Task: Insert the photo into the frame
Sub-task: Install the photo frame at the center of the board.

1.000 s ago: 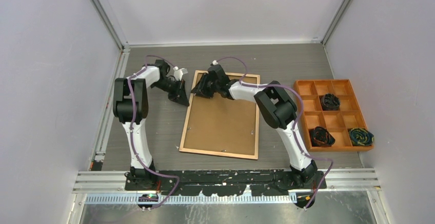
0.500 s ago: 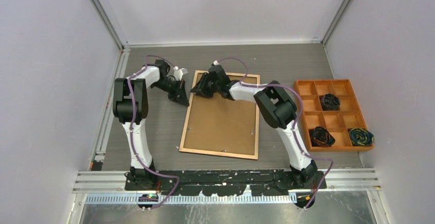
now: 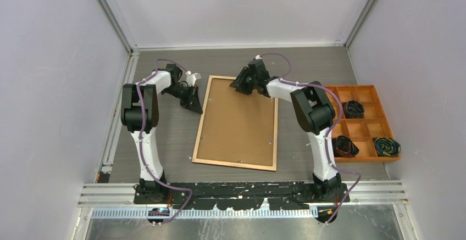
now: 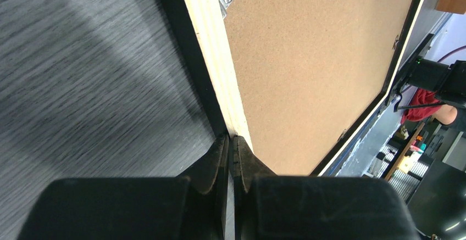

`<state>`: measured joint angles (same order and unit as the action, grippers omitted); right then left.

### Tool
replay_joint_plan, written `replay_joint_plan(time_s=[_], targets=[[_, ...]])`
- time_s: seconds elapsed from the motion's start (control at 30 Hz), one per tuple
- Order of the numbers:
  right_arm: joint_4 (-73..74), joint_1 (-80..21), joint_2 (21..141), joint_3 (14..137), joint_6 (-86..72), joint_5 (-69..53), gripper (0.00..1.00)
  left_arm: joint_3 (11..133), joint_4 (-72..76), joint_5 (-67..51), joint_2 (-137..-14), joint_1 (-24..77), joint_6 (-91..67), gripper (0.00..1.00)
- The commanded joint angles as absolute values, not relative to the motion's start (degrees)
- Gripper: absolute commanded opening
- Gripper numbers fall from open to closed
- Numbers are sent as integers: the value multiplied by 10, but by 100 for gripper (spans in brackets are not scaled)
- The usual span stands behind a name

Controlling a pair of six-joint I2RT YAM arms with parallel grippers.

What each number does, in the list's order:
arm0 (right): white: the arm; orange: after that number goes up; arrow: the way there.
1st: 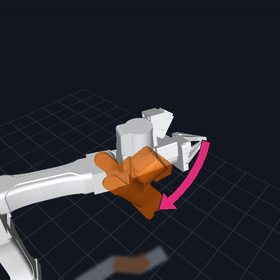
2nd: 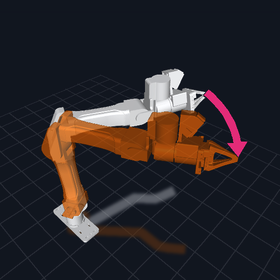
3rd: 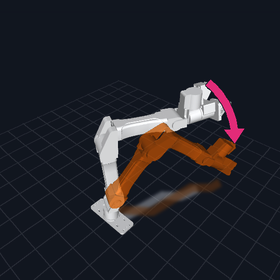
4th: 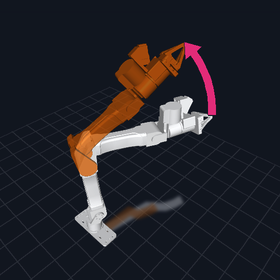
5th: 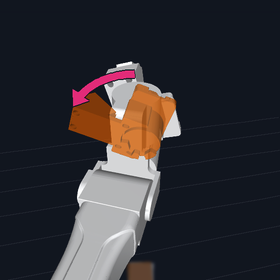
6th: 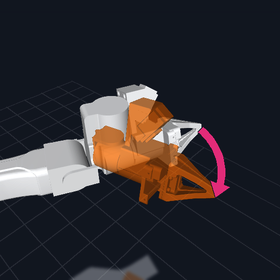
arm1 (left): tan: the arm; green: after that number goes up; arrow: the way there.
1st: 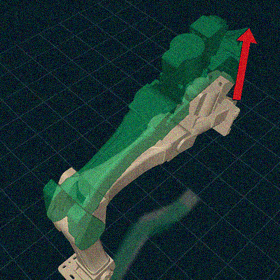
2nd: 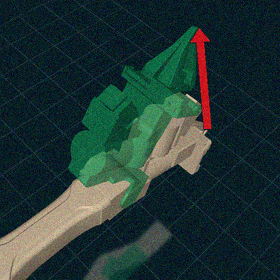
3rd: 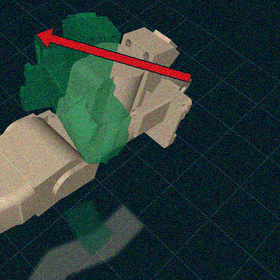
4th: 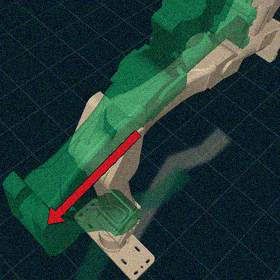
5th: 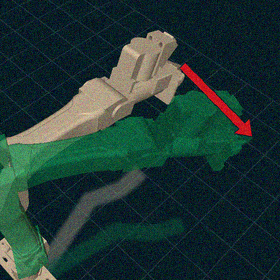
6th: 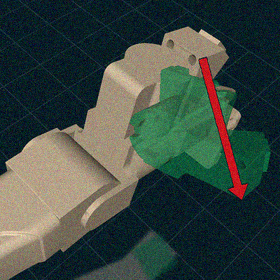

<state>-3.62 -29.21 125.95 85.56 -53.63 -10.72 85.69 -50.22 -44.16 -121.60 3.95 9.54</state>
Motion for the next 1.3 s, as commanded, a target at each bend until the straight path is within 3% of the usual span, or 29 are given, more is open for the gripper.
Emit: replay_joint_plan(time_s=[0.0,1.27], targets=[[10,-286,1233,882,-487,-70,44,844,-521,-409,-1213,48,119,4],[34,-267,1305,967,-478,-30,43,850,-533,-408,-1219,48,132,1]])
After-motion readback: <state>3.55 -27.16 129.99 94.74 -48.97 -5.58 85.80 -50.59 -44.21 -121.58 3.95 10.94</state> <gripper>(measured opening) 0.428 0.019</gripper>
